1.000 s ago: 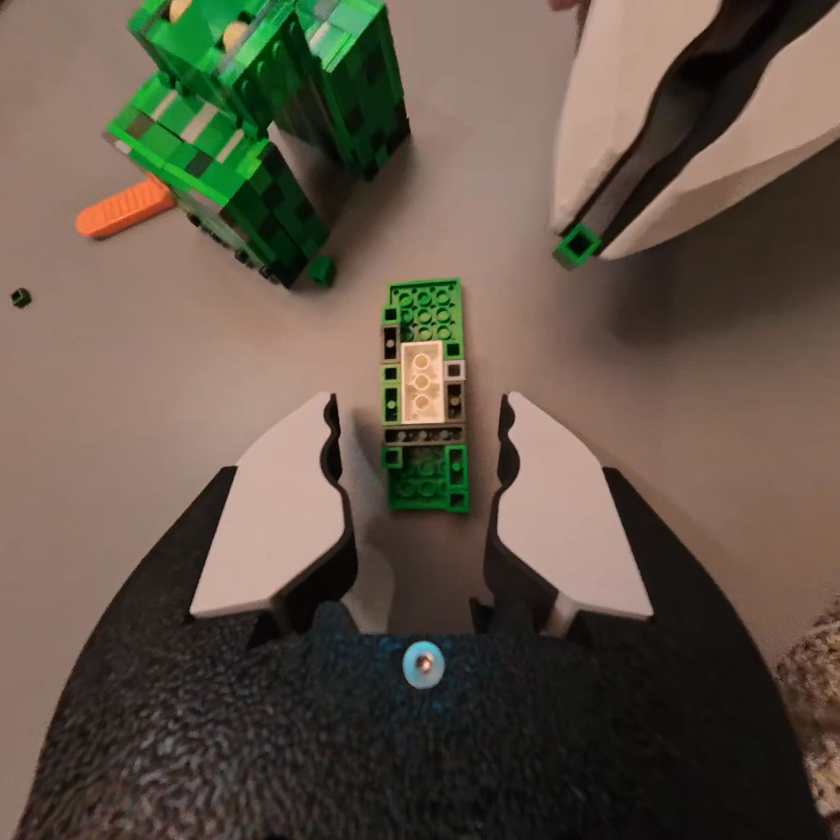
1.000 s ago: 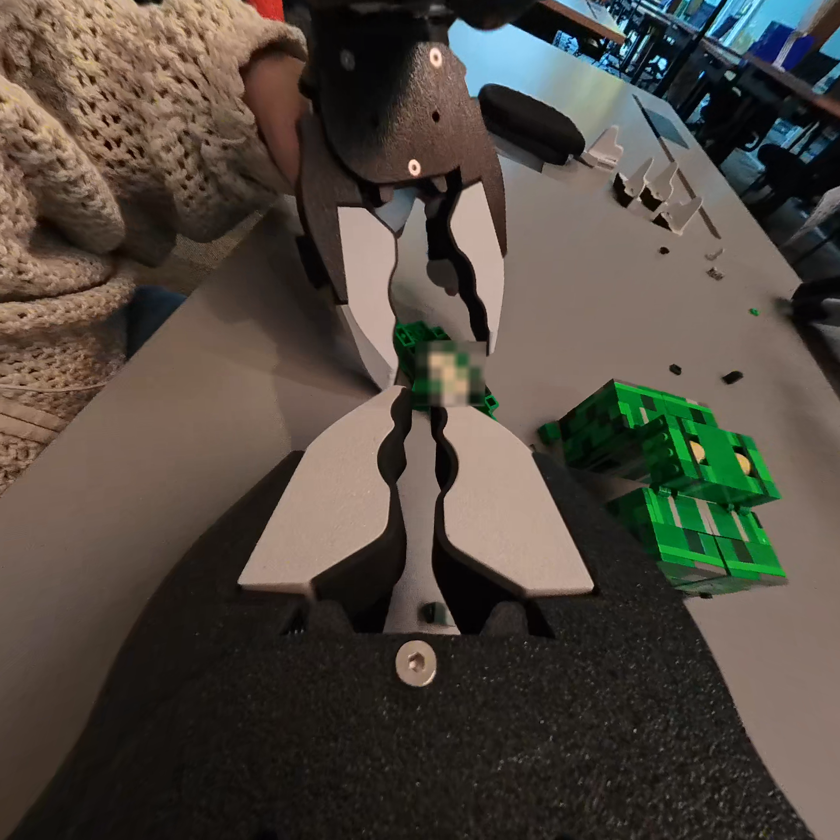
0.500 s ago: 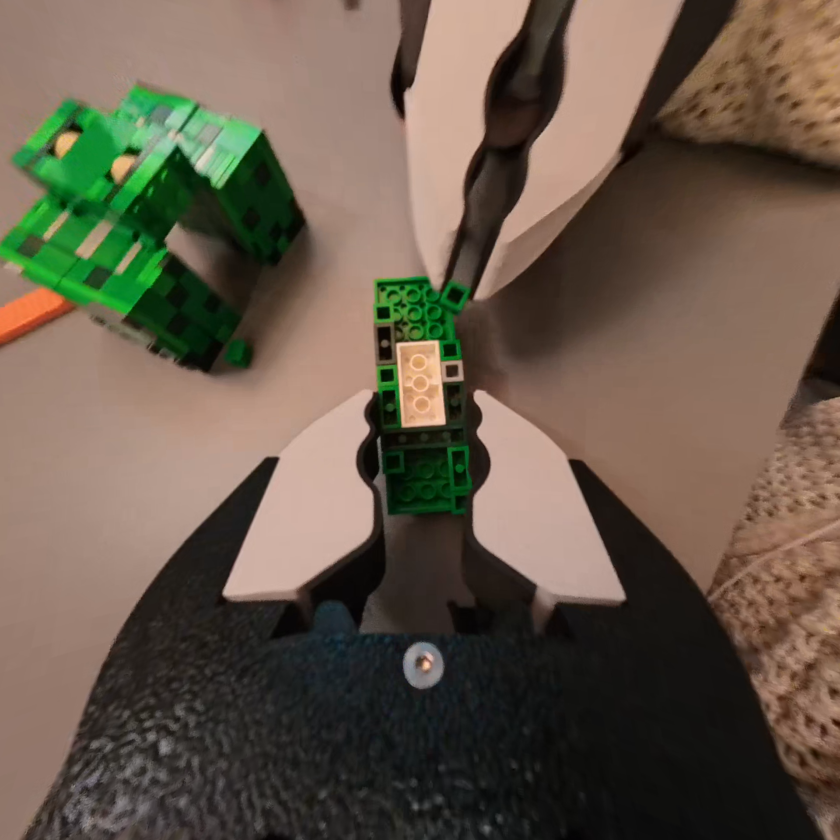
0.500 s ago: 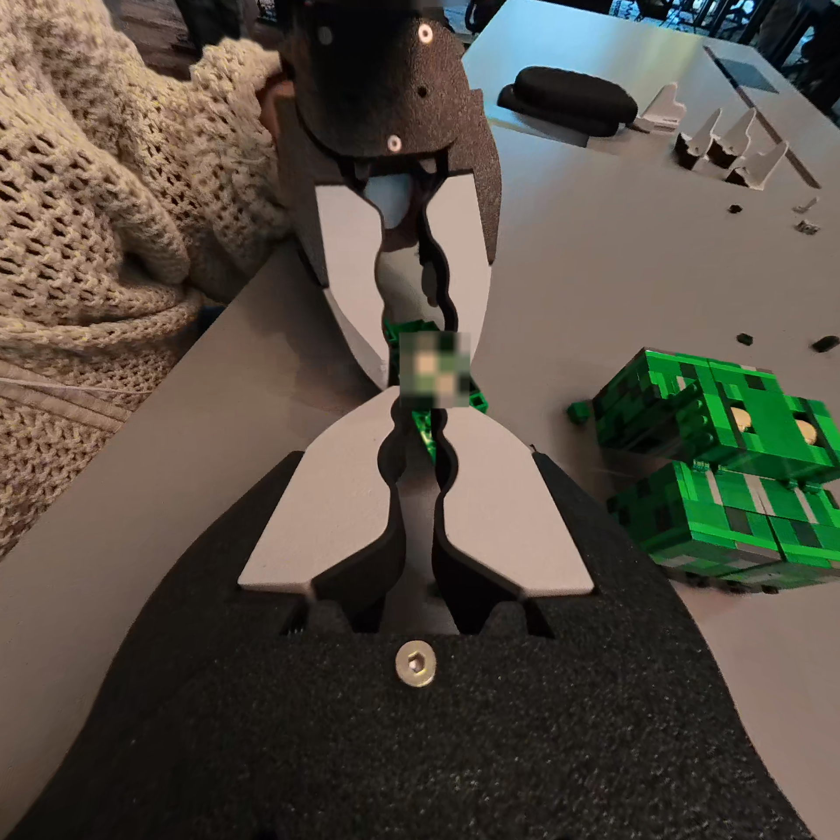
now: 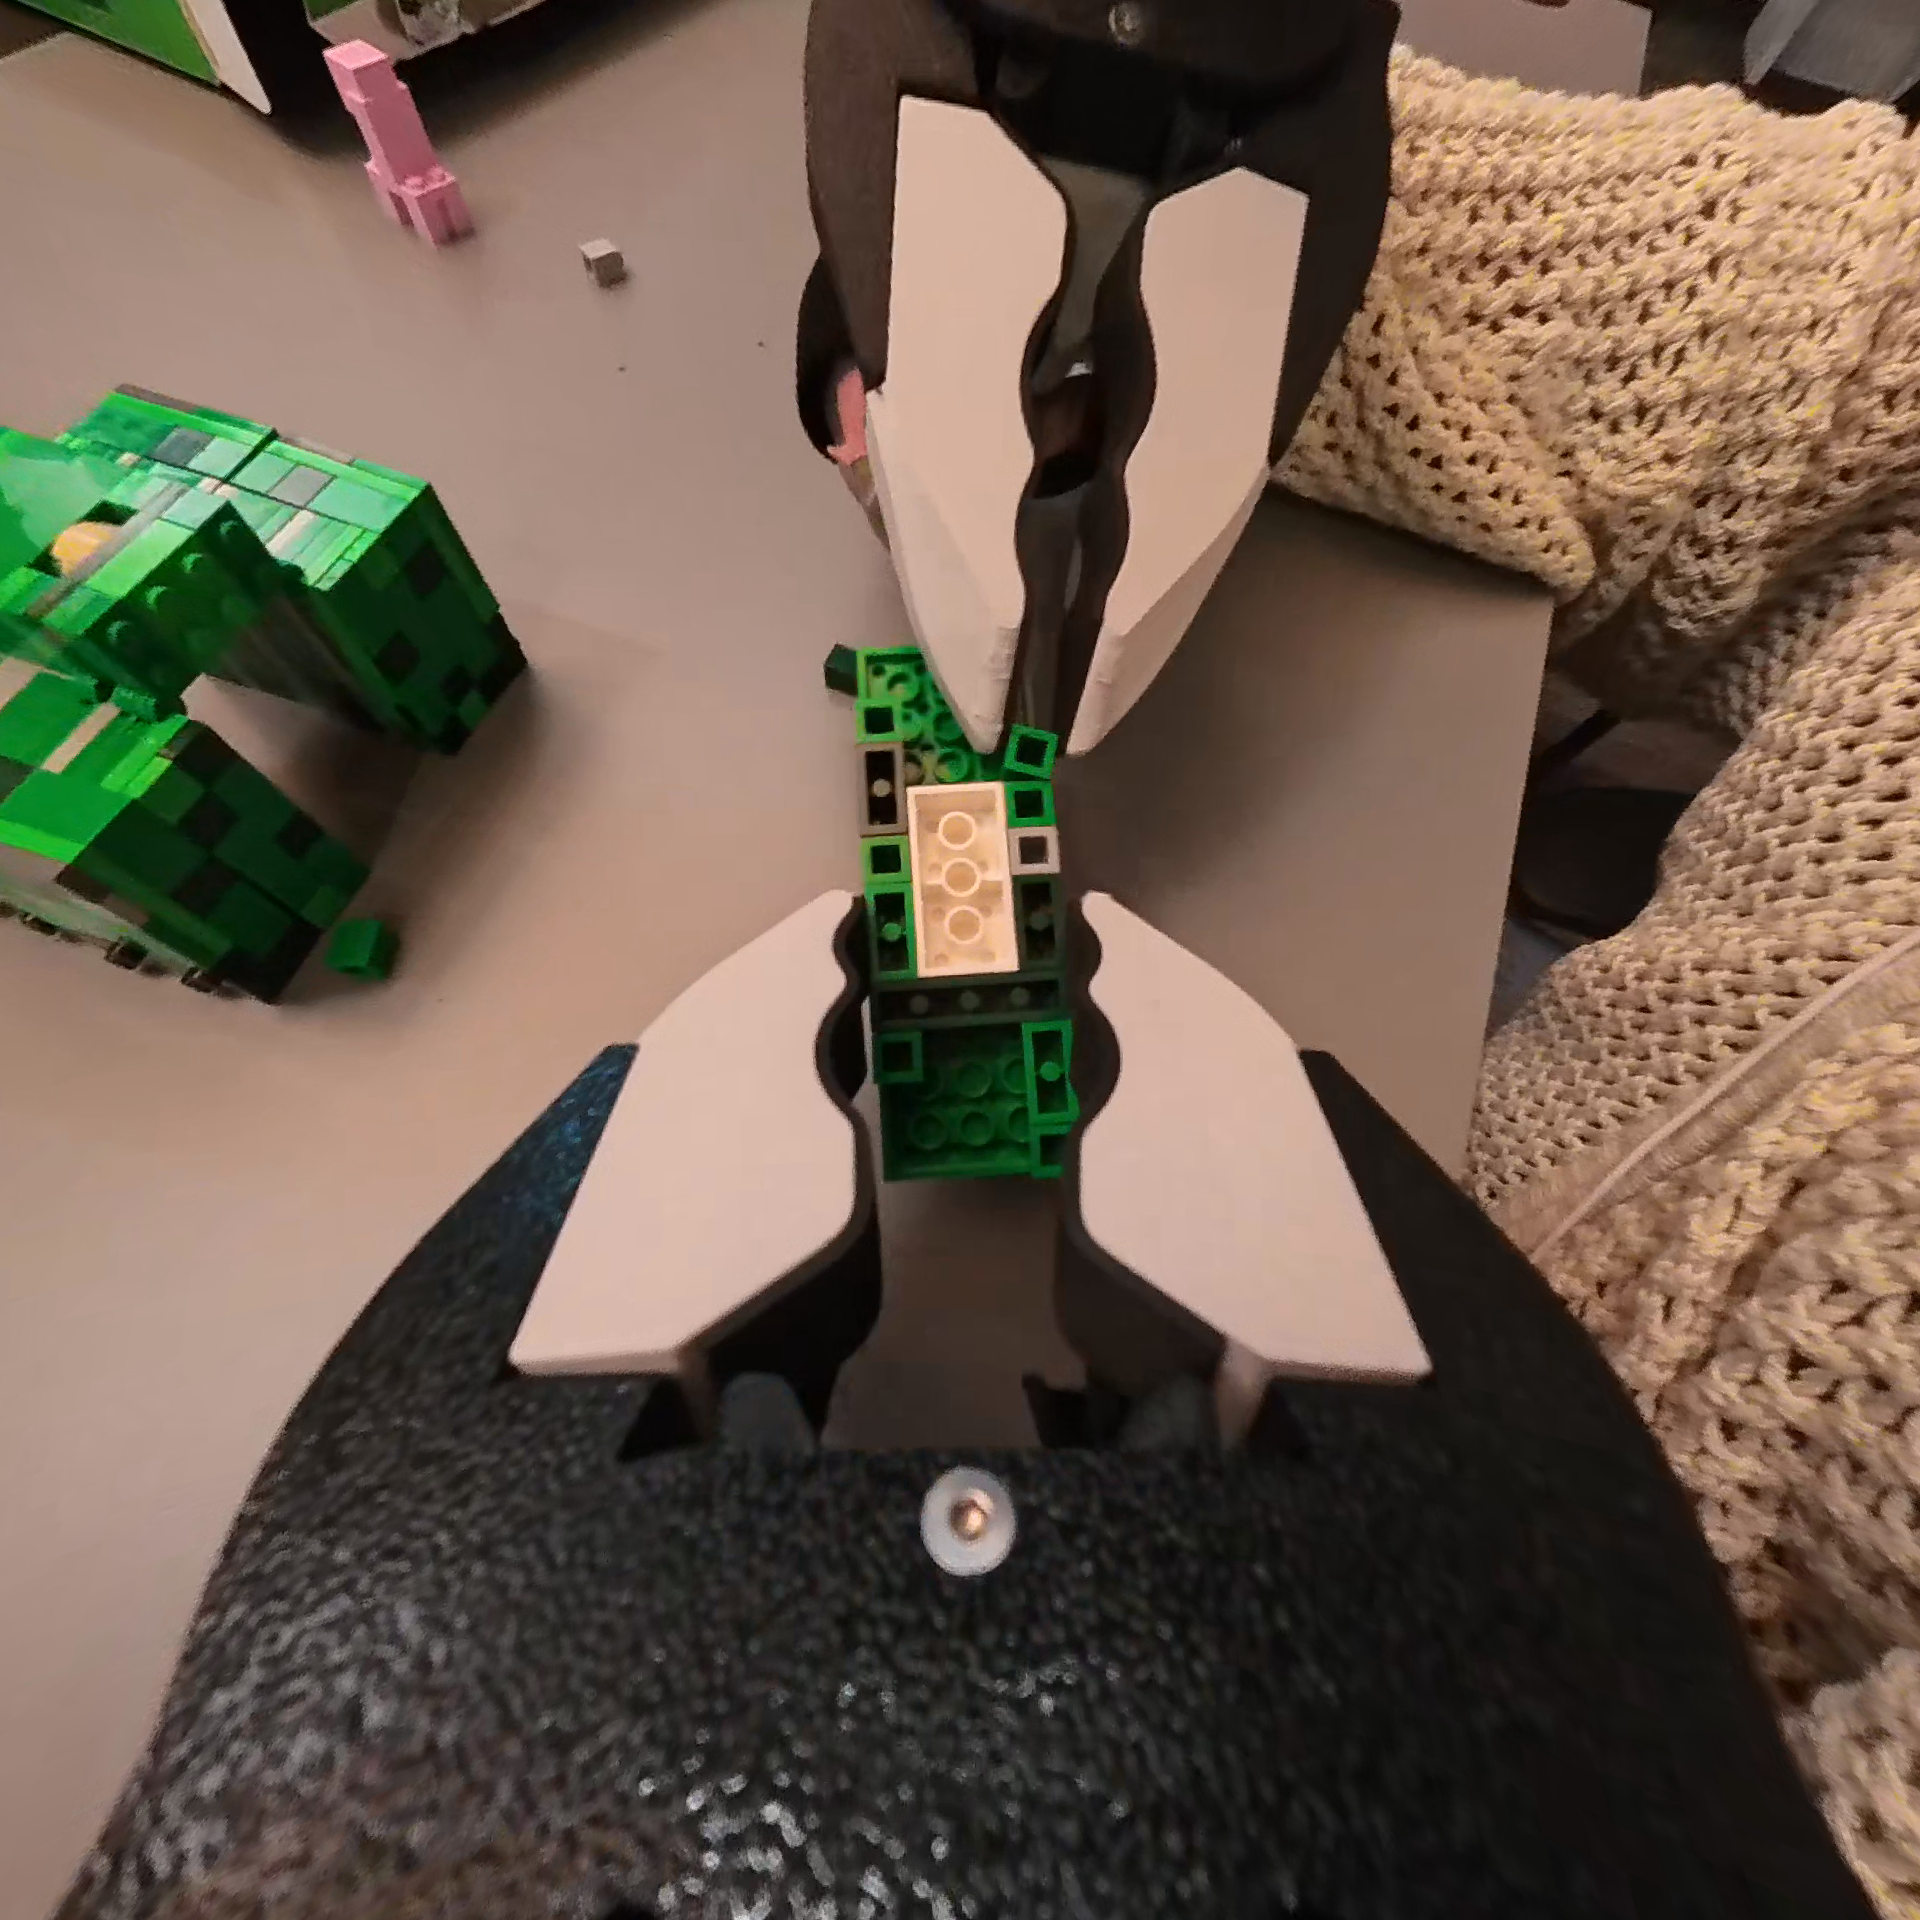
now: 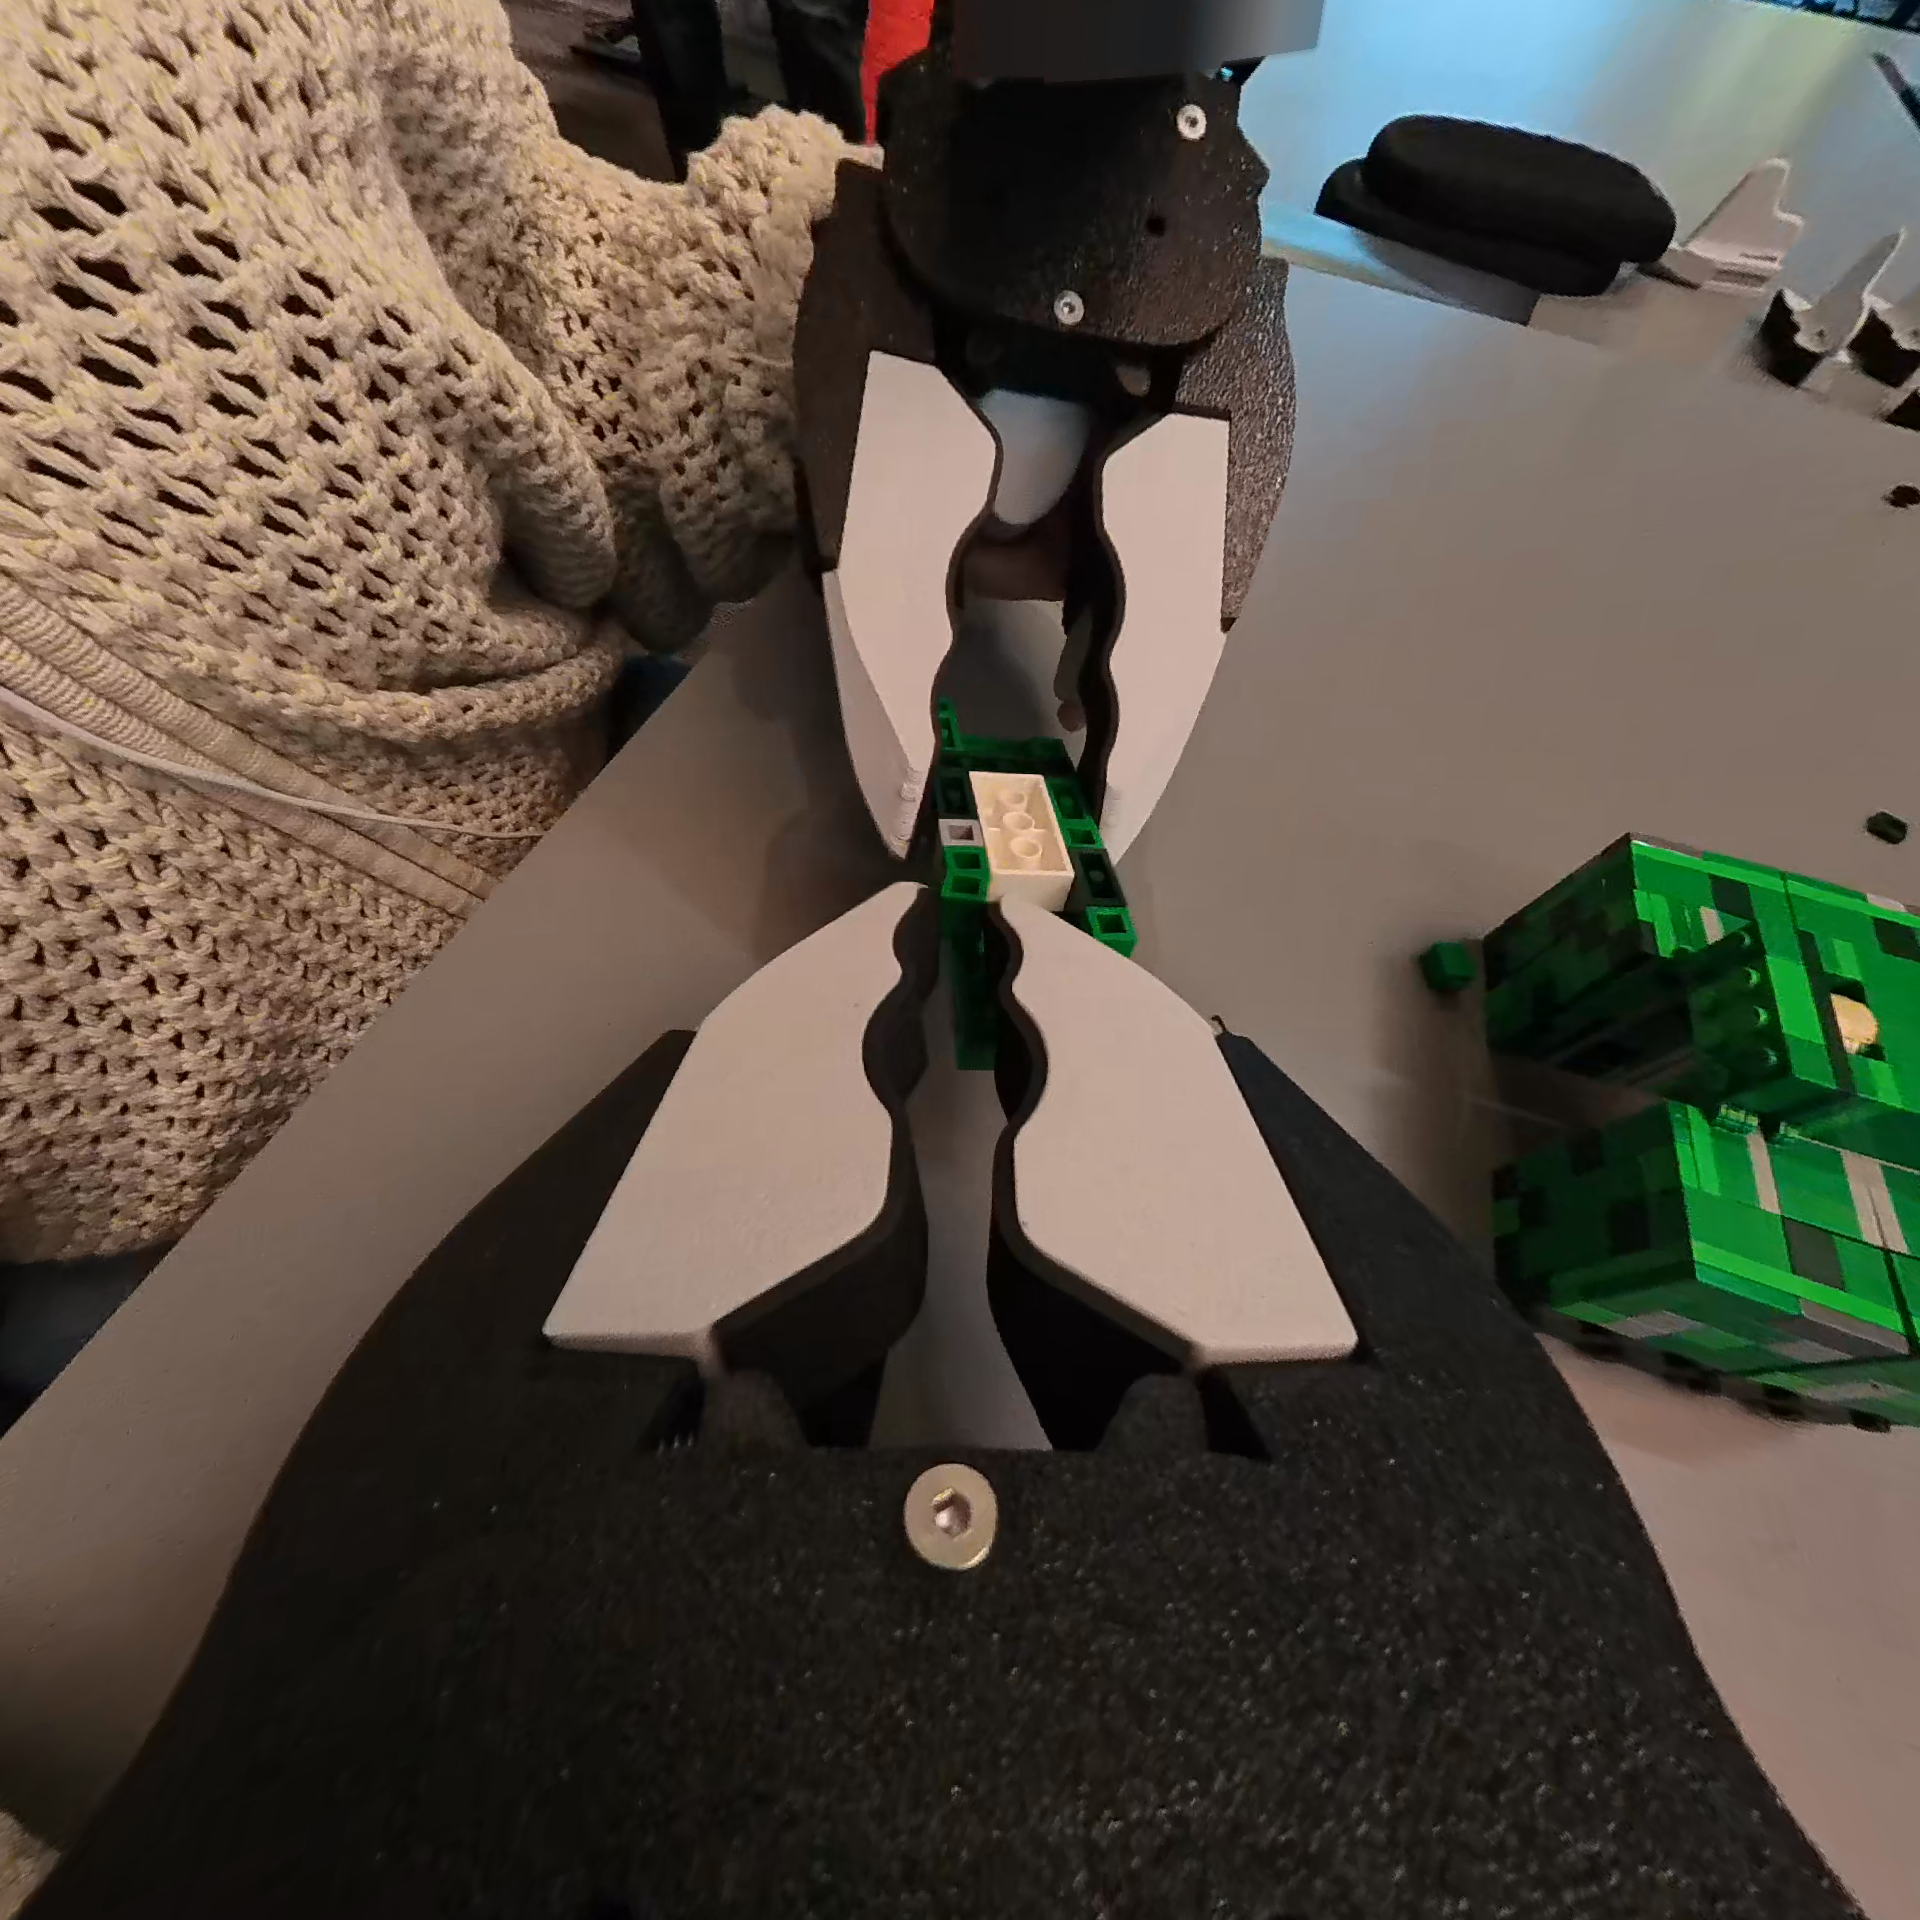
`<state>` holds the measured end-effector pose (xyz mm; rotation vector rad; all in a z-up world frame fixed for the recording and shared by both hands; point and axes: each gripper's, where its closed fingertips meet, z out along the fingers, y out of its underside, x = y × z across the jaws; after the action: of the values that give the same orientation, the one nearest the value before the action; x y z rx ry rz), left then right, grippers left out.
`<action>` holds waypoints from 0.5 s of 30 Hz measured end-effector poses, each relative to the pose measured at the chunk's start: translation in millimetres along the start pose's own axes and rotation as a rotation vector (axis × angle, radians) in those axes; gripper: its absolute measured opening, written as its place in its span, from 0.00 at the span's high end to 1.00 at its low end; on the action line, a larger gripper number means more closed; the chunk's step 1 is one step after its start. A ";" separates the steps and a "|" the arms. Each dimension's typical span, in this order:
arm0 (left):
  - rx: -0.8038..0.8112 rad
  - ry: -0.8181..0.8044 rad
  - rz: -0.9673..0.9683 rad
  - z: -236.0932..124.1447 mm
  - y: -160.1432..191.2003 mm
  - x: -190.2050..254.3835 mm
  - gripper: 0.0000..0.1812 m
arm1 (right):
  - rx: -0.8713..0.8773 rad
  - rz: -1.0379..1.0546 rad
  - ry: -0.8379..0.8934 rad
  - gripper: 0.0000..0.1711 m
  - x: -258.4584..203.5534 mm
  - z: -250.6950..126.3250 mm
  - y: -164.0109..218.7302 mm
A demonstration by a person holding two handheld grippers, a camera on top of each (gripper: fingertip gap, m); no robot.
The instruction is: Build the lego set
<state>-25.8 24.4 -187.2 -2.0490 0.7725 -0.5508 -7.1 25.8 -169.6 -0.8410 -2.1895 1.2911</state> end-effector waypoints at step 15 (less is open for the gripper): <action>0.075 0.072 0.016 1.3 -7.9 10.2 0.81 | 0.023 -0.004 -0.035 0.96 -6.6 -3.6 -2.8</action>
<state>-15.2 21.6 -180.3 -1.9610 0.7981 -0.6379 -0.8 22.3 -166.1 -0.8110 -2.1977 1.3364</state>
